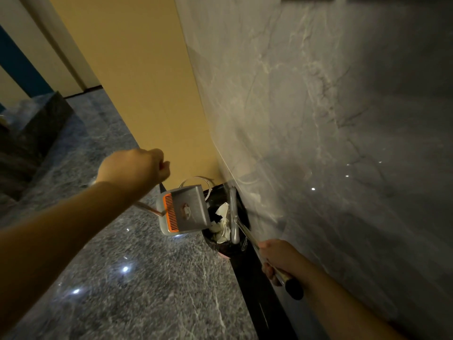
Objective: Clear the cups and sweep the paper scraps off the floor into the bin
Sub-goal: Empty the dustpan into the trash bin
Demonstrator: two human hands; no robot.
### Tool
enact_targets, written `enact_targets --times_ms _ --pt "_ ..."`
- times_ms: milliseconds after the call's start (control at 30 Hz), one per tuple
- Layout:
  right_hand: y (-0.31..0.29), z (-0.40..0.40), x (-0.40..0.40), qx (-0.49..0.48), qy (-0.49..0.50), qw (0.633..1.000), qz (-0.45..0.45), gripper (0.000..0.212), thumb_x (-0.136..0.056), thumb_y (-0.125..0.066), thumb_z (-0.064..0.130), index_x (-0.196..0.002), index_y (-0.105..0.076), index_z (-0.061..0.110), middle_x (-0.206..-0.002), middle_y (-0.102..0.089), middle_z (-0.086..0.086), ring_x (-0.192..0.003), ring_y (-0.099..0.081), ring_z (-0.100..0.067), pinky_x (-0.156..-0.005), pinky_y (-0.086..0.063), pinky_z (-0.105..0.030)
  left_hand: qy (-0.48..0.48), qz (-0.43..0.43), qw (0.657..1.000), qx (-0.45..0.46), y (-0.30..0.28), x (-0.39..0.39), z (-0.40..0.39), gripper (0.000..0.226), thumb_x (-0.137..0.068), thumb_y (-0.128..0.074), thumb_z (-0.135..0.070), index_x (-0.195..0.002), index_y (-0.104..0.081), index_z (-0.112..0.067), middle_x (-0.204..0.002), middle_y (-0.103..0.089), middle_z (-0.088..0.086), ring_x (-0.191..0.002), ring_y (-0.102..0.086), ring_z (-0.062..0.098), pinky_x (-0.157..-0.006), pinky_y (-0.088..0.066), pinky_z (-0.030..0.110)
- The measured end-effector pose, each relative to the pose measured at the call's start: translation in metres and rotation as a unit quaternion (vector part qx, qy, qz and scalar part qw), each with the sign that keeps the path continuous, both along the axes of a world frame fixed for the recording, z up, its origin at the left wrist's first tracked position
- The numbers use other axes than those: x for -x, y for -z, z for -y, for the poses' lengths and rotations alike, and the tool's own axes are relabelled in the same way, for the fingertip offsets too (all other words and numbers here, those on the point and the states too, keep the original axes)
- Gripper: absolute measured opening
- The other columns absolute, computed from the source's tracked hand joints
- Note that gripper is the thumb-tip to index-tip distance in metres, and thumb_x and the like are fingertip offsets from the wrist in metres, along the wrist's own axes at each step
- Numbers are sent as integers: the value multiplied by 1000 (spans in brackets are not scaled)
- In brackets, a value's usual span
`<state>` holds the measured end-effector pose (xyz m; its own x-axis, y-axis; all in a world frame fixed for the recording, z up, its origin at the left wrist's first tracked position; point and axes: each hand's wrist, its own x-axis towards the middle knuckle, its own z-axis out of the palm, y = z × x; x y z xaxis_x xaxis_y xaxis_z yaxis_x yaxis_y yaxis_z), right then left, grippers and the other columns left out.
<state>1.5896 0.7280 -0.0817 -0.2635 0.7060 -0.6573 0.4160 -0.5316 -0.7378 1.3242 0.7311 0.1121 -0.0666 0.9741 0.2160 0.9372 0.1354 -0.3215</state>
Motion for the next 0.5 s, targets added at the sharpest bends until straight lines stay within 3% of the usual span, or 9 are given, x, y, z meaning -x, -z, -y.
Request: enact_targets --times_ms 167,233,333,500 --pt "-1 -2 3 6 -2 1000 11 26 -95 -43 9 -74 -46 24 -64 -48 -2 -47 -45 -11 -43 -38 -22 11 31 998 -45 -14 12 2 28 -97 -49 -40 -79 -57 -20 -55 -50 0 -48 -51 19 -52 -51 30" --pt "-2 -2 3 33 11 999 7 23 -97 -40 9 -76 -47 15 -65 -45 -7 -37 -43 -10 -38 -35 -18 23 38 997 -59 -16 10 -2 29 -97 -50 -40 -81 -59 -18 -56 -51 0 -49 -52 20 -53 -54 33" --pt "-3 -1 3 -2 -23 999 26 24 -99 -37 9 -77 -47 8 -67 -44 -11 -25 -40 -8 -34 -32 -13 35 40 998 -37 -12 -7 -10 32 -98 -45 -44 -88 -60 -18 -59 -52 -1 -52 -54 19 -55 -54 31" --pt "-3 0 -1 90 82 991 -46 17 -100 -38 8 -85 -47 7 -71 -43 -9 -23 -41 -6 -30 -32 -12 53 20 998 22 21 -42 -18 35 -101 -39 -45 -94 -58 -17 -63 -49 -3 -57 -55 19 -55 -50 27"
